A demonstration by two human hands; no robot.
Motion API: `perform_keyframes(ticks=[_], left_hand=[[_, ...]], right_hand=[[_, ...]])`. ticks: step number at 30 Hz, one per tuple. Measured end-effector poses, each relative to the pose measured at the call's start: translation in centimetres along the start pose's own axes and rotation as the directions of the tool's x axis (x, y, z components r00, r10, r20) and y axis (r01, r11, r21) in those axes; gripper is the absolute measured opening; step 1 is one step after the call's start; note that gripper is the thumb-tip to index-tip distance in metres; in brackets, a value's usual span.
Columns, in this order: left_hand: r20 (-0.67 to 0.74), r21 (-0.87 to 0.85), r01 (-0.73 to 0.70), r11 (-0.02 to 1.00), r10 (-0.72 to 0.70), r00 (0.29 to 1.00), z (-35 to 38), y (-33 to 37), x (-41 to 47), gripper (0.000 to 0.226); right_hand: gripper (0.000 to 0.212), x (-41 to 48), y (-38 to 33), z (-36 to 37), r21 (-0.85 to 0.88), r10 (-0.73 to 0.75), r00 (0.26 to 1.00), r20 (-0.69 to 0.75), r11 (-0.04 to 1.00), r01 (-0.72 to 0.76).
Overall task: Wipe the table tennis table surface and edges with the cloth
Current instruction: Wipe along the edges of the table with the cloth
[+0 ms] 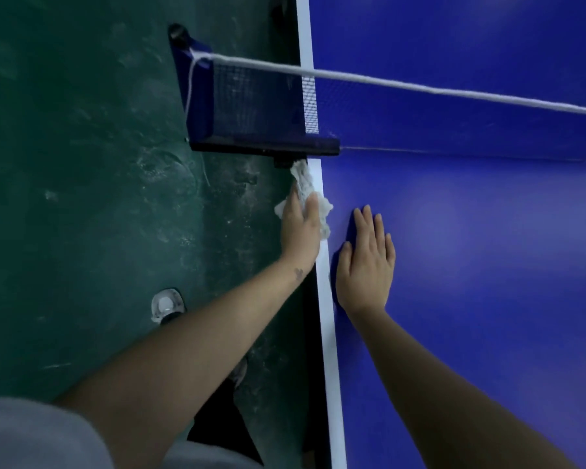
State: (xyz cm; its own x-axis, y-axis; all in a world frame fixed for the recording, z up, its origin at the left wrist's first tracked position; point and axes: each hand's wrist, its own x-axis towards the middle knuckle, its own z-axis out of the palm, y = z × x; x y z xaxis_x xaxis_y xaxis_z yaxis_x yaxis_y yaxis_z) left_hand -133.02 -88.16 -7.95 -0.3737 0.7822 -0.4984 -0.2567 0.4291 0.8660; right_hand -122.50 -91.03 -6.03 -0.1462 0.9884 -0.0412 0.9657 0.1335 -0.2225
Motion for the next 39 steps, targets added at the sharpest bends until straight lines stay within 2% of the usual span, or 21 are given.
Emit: perform_keyframes(ticks=[4,8,11,13,19,20,23,25,28,31,33,35,39], left_hand=[[0.155,0.111,-0.070,0.991,0.052,0.987,-2.4,-0.8,-2.1,0.051],[0.330,0.324,-0.067,0.944,-0.046,0.943,-6.0,-0.3,-2.0,0.047],[0.474,0.389,-0.111,0.915,-0.095,0.876,-9.2,1.0,-2.3,0.045],[0.506,0.417,-0.159,0.895,-0.083,0.859,-11.4,2.3,-2.3,0.044],[0.492,0.480,-0.248,0.842,-0.025,0.870,-18.2,6.0,-2.0,0.043],[0.487,0.494,-0.253,0.832,-0.023,0.873,-19.4,6.5,-2.0,0.042],[0.444,0.525,-0.228,0.820,-0.035,0.895,-22.8,7.7,-1.9,0.040],[0.420,0.555,-0.202,0.807,-0.063,0.905,-24.7,8.4,-1.5,0.039],[0.366,0.588,-0.157,0.793,-0.088,0.927,-26.9,9.6,-0.4,0.039],[0.271,0.578,-0.118,0.807,-0.054,0.961,-28.4,11.0,1.2,0.038],[0.232,0.556,-0.107,0.824,-0.030,0.972,-28.7,12.1,2.4,0.037],[0.214,0.532,-0.100,0.841,-0.019,0.977,-28.5,13.2,3.7,0.038],[0.189,0.459,-0.131,0.879,0.048,0.981,-26.3,15.6,6.8,0.038]], right_hand=[[0.055,-0.1,-0.1,-0.1,-0.003,0.000,1.000,-0.022,1.000,0.000],[0.055,-0.1,-0.3,-0.4,-0.007,0.002,1.000,-0.008,1.000,-0.002],[0.056,-0.1,-0.5,-0.7,-0.009,0.015,1.000,0.013,1.000,-0.015],[0.057,-0.1,-0.7,-0.8,-0.023,0.028,0.999,0.024,0.999,-0.027],[0.051,-0.1,-1.4,-1.1,-0.002,0.054,0.998,-0.013,0.999,-0.055],[0.047,0.1,-1.8,-1.3,0.045,0.092,0.995,-0.028,0.995,-0.091],[0.041,1.5,-4.3,-3.3,0.333,0.262,0.954,-0.146,0.921,-0.202],[0.039,2.9,-6.4,-5.8,0.416,0.275,0.912,-0.305,0.900,-0.132],[0.038,5.8,-9.4,-10.6,0.390,0.156,0.825,-0.543,0.917,0.083],[0.035,9.8,-11.4,-14.6,0.352,0.082,0.764,-0.640,0.915,0.196],[0.035,12.7,-12.5,-16.1,0.323,0.025,0.785,-0.619,0.919,0.225],[0.035,15.7,-13.3,-16.6,0.274,-0.054,0.836,-0.547,0.931,0.240],[0.037,22.4,-13.8,-15.7,0.160,-0.186,0.935,-0.302,0.957,0.242]])
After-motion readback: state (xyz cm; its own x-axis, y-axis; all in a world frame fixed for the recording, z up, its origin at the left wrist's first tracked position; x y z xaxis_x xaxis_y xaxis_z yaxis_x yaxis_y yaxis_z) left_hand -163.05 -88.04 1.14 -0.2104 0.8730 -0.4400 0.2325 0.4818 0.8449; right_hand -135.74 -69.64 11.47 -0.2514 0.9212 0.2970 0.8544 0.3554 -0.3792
